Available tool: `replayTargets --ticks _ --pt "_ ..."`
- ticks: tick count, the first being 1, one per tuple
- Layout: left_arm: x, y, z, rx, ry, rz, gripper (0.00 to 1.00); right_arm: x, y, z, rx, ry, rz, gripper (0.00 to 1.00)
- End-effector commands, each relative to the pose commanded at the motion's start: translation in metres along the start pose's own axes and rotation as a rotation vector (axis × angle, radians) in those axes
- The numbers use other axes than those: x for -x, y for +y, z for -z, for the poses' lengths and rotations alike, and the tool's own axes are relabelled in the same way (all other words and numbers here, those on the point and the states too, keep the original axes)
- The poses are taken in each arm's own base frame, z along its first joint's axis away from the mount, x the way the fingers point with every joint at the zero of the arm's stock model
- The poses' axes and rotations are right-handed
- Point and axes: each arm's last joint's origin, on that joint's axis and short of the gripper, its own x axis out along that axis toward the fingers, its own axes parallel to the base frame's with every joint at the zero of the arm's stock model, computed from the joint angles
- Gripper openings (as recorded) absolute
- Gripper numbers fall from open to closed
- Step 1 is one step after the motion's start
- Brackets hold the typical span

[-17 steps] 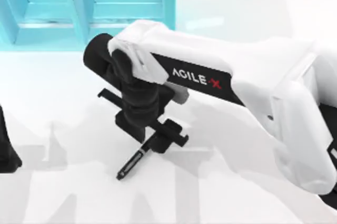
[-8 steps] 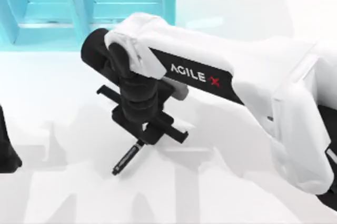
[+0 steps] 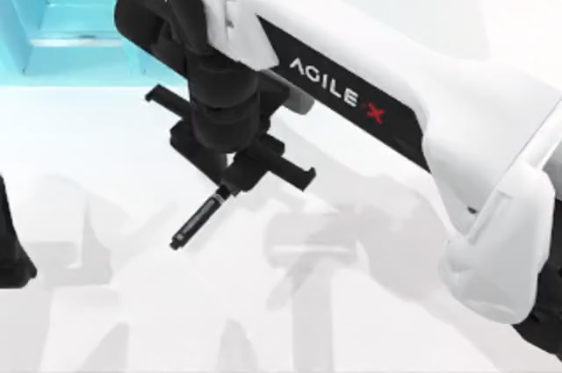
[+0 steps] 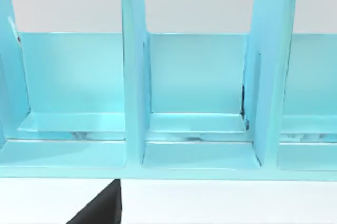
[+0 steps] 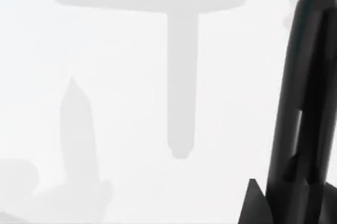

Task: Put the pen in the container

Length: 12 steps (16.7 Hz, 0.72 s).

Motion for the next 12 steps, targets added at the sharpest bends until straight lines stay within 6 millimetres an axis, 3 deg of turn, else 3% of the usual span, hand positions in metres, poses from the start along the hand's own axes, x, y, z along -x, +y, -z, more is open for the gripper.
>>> replayTargets --ticks 2,8,10,12 --pt "0.000 0.000 0.000 0.000 0.000 0.000 1.00 0.009 -0.003 0.000 0.002 -0.001 0.001 0.00" --pt "0.000 0.000 0.000 0.000 0.000 0.000 1.00 0.011 -0.004 -0.005 -0.004 -0.001 0.000 0.00" --pt "0.000 0.000 0.000 0.000 0.000 0.000 1.00 0.012 -0.009 -0.031 -0.035 -0.002 0.009 0.00" --pt "0.000 0.000 0.000 0.000 0.000 0.000 1.00 0.014 -0.022 -0.076 -0.094 -0.002 0.019 0.00"
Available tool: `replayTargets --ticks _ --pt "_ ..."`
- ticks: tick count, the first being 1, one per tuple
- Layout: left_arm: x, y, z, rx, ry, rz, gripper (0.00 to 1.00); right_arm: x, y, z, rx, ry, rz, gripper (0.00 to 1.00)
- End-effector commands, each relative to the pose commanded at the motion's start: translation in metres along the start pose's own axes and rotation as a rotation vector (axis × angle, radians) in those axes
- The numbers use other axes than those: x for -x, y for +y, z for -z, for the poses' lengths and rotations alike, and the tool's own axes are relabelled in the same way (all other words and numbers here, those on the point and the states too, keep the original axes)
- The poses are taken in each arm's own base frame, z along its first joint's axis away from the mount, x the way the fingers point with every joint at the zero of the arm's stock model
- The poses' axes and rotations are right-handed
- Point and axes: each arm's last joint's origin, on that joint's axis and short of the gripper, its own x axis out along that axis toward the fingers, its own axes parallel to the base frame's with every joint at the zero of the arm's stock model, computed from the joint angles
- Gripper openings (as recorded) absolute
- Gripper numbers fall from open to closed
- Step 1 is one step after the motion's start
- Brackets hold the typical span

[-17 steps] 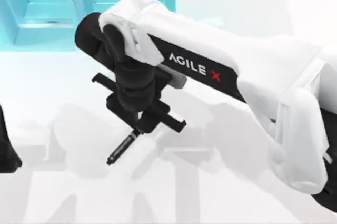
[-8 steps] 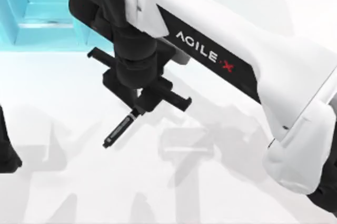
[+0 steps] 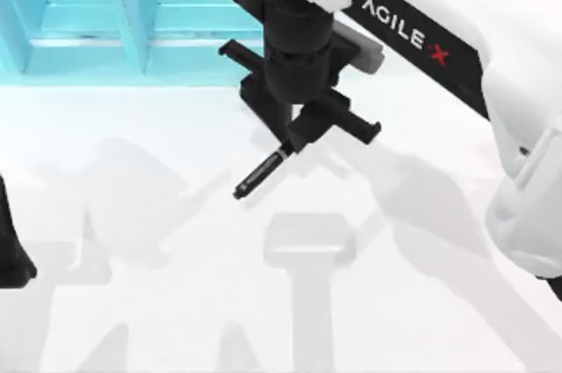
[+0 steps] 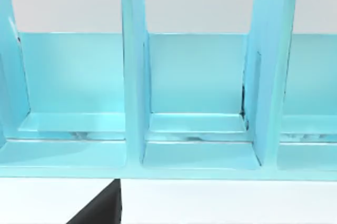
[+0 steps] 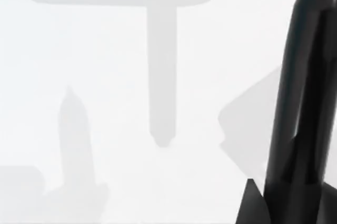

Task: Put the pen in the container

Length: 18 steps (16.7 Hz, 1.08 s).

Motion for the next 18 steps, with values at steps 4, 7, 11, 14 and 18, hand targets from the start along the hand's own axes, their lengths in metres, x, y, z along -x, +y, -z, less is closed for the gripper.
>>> replayTargets --ticks 4,7,11,14,18 --pt "0.000 0.000 0.000 0.000 0.000 0.000 1.00 0.012 -0.055 -0.129 -0.191 -0.003 -0.005 0.00" --pt "0.000 0.000 0.000 0.000 0.000 0.000 1.00 0.024 -0.142 -0.229 -0.384 -0.010 -0.023 0.00" --pt "0.000 0.000 0.000 0.000 0.000 0.000 1.00 0.031 -0.293 -0.308 -0.645 -0.018 -0.032 0.00" --pt "0.000 0.000 0.000 0.000 0.000 0.000 1.00 0.030 -0.383 -0.317 -0.777 -0.017 -0.026 0.00" --pt "0.000 0.000 0.000 0.000 0.000 0.000 1.00 0.027 -0.440 -0.308 -0.850 -0.016 -0.019 0.00"
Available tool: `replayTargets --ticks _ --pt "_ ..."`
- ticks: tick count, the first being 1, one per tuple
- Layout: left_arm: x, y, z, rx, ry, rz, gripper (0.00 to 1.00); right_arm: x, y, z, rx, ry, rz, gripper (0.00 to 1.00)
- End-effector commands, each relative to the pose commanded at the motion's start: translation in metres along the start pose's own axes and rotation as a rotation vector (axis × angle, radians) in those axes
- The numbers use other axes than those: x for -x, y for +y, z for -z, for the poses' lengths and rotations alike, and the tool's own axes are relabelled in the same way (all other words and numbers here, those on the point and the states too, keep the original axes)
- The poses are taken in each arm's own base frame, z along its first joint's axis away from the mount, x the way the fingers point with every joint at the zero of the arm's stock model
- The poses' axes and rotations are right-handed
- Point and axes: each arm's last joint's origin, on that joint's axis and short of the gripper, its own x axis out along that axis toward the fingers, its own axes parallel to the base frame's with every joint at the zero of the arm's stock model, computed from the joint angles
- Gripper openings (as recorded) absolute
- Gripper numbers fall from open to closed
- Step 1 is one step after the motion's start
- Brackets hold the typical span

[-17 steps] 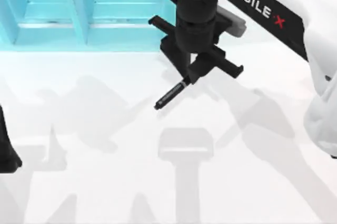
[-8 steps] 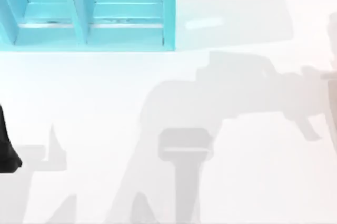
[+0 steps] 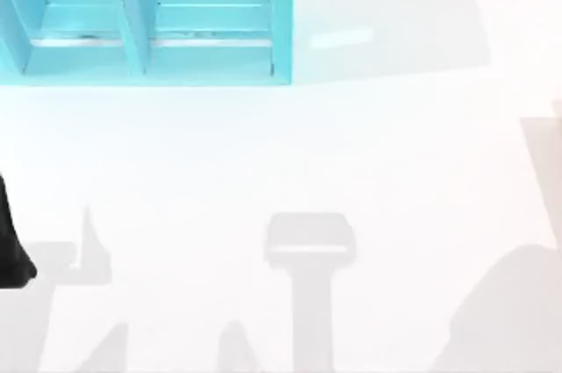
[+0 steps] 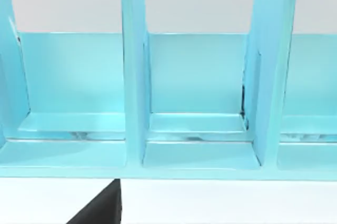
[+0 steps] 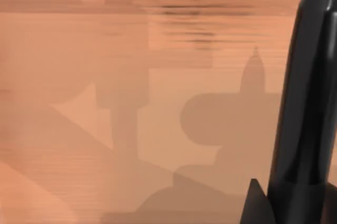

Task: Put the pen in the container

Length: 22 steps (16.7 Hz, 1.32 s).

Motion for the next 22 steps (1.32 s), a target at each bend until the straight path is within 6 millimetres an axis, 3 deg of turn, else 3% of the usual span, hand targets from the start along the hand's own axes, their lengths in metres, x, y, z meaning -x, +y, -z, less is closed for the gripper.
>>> replayTargets --ticks 7,14,22 --pt "0.000 0.000 0.000 0.000 0.000 0.000 1.00 -0.005 0.000 0.002 -0.002 0.001 0.011 0.00" --pt "0.000 0.000 0.000 0.000 0.000 0.000 1.00 -0.046 0.003 0.034 0.016 -0.014 0.046 0.00" --pt "0.000 0.000 0.000 0.000 0.000 0.000 1.00 -0.056 -0.002 0.031 -0.003 0.000 0.000 0.00"
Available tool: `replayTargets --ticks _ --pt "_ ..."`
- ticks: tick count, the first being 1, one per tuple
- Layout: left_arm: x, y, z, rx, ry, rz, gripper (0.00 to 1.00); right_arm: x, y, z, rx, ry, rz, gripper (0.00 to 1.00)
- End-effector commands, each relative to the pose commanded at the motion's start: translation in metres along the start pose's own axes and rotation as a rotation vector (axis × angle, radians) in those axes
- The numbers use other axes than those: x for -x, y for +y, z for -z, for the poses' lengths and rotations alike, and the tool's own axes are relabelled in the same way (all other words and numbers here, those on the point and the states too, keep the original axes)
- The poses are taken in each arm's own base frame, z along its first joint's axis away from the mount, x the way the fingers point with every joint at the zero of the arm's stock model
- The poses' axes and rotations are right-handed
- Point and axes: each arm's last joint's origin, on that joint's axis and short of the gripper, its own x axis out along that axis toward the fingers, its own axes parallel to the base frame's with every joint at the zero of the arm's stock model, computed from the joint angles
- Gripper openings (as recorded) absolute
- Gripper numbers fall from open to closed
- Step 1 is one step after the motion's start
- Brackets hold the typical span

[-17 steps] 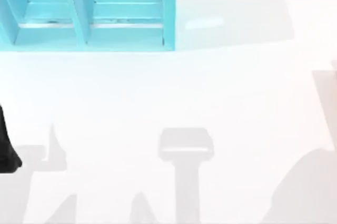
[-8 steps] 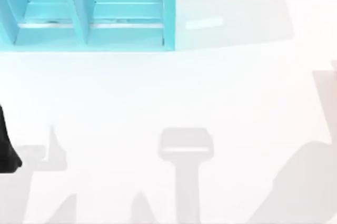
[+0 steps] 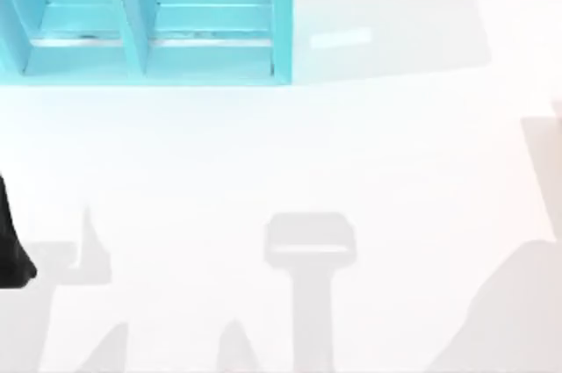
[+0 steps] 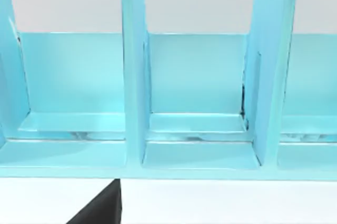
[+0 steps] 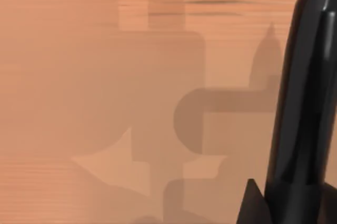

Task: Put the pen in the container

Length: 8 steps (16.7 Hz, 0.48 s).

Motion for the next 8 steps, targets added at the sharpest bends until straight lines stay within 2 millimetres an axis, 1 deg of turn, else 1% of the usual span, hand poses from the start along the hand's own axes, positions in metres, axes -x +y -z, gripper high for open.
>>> replayTargets --ticks 8 --pt "0.0000 0.0000 0.0000 0.000 0.000 0.000 1.00 0.0000 0.0000 0.0000 0.000 0.000 0.000 0.60"
